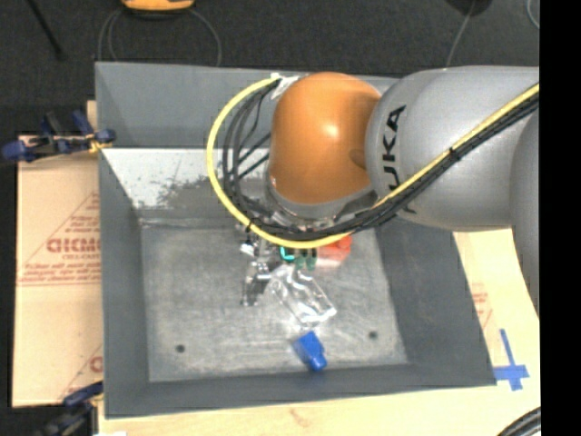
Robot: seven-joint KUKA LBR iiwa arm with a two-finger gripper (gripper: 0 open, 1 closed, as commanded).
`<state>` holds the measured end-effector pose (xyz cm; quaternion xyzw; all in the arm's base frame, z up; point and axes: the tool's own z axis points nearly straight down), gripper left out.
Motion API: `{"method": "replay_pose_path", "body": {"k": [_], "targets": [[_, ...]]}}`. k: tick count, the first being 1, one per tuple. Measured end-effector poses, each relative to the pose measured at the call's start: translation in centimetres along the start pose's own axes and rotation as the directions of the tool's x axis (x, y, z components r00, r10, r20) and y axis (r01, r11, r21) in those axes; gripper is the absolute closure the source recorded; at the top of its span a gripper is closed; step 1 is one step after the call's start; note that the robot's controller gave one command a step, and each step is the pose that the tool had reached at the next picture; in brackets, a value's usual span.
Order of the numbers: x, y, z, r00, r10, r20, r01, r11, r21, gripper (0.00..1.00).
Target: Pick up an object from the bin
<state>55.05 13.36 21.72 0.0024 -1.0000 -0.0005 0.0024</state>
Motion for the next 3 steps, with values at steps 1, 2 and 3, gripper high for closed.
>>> {"method": "replay_pose_path", "body": {"k": [1,2,3], "targets": [[-2.5,-7.4,5.1,1.000,-0.020,0.004,0.020,1.000,0.005,0.00],[-5.6,-8.4,13.0,0.990,0.138,0.018,-0.137,0.990,-0.006,0.00],[-10.1,-9.8,13.9,0.997,-0.076,0.014,0.076,0.997,0.001,0.00]]}}
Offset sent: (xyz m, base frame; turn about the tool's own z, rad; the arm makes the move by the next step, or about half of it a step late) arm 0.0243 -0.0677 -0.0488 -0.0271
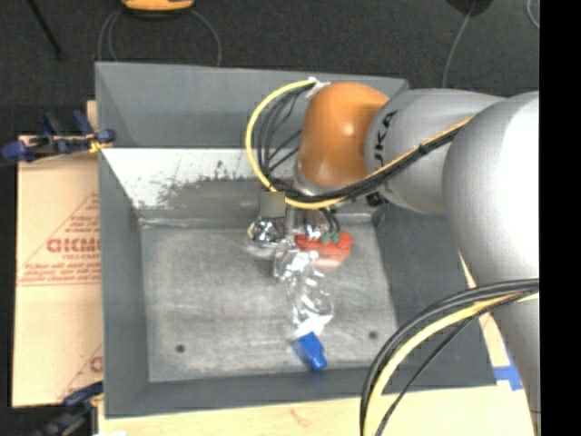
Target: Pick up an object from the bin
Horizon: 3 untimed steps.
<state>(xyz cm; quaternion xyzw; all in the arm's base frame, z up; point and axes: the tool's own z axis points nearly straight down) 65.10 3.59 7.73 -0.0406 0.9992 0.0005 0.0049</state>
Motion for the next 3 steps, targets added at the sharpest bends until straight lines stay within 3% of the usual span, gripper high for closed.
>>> {"method": "replay_pose_path", "body": {"k": [1,2,3], "targets": [[6.0,-5.7,-4.0,0.986,0.165,-0.006,-0.165,0.986,0.002,0.00],[5.6,-14.6,0.2,1.000,0.008,0.002,-0.008,1.000,-0.001,0.00],[5.4,-14.5,-0.1,1.000,0.008,0.008,-0.008,1.000,0.000,1.00]]}}
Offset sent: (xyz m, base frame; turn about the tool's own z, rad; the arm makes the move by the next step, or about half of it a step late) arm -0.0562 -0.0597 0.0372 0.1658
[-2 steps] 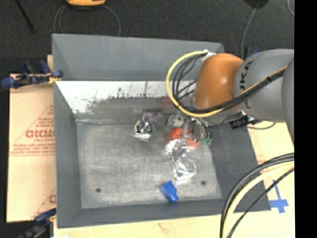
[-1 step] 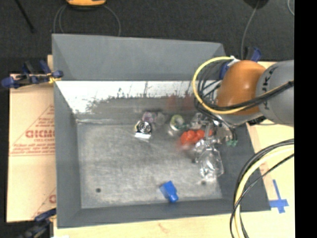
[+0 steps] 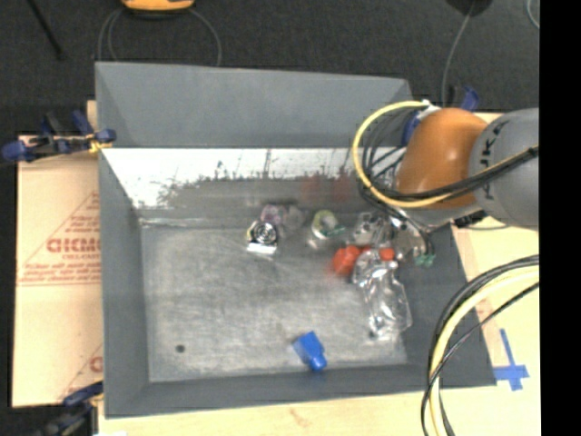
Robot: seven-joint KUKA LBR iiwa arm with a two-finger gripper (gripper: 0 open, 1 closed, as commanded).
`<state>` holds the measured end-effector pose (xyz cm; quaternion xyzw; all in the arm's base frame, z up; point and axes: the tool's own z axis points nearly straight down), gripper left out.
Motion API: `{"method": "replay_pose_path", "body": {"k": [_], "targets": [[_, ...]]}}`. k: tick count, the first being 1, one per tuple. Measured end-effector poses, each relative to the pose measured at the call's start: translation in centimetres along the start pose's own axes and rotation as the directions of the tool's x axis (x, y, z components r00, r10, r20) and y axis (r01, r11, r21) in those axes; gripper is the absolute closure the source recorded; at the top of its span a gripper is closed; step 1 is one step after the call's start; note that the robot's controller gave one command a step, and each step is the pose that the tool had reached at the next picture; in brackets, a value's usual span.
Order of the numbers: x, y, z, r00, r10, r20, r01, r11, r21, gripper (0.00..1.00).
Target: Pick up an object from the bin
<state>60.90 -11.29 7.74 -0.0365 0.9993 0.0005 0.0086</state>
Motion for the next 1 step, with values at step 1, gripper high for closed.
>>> {"method": "replay_pose_path", "body": {"k": [1], "targets": [[-0.25,-0.23,-12.40,0.999,0.043,-0.003,-0.043,0.999,0.002,1.00]]}}
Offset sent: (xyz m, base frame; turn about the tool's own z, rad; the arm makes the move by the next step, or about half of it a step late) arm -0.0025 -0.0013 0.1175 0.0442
